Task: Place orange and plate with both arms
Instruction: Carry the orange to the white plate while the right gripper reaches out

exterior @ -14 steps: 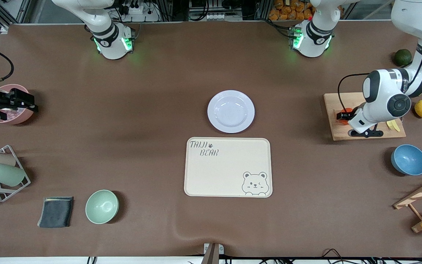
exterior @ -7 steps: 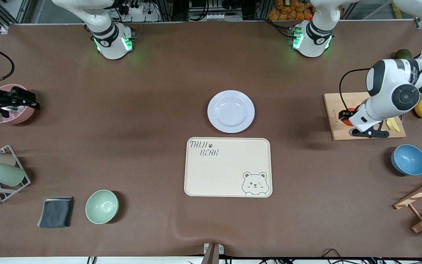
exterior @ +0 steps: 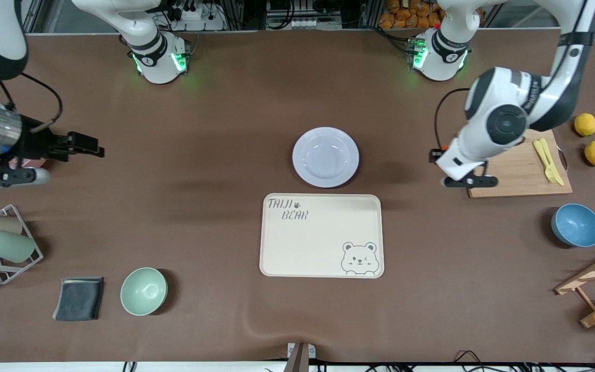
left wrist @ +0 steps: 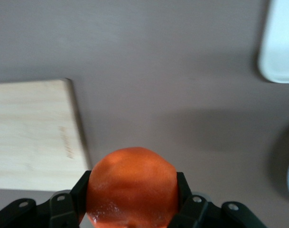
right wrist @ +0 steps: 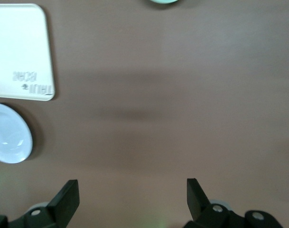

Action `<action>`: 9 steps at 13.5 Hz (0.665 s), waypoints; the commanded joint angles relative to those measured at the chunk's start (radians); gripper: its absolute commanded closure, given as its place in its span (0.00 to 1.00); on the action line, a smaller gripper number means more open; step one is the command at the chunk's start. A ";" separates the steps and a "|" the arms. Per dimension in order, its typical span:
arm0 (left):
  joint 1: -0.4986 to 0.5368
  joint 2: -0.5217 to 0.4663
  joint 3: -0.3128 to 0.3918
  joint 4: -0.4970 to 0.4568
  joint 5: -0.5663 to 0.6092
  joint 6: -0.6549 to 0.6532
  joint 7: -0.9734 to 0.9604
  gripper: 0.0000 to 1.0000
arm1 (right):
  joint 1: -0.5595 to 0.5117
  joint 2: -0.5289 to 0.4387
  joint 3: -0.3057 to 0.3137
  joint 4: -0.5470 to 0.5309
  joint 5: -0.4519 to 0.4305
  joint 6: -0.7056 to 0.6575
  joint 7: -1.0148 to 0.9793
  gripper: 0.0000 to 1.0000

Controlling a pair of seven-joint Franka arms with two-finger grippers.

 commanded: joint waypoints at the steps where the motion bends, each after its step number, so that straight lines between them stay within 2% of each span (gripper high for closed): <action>1: 0.000 0.068 -0.138 0.061 -0.049 -0.026 -0.163 1.00 | -0.012 0.000 -0.005 -0.079 0.121 0.034 0.074 0.00; 3: -0.035 0.111 -0.186 0.100 -0.052 -0.026 -0.284 1.00 | -0.027 0.000 -0.007 -0.142 0.200 0.082 0.078 0.00; 5: -0.116 0.167 -0.186 0.135 -0.053 -0.019 -0.362 1.00 | -0.021 -0.002 -0.007 -0.214 0.295 0.129 0.087 0.00; 8: -0.239 0.333 -0.183 0.265 -0.026 -0.009 -0.526 1.00 | -0.005 0.000 -0.005 -0.290 0.355 0.217 0.087 0.00; 9: -0.280 0.382 -0.181 0.299 0.000 -0.006 -0.565 1.00 | -0.002 0.000 -0.005 -0.317 0.400 0.246 0.076 0.00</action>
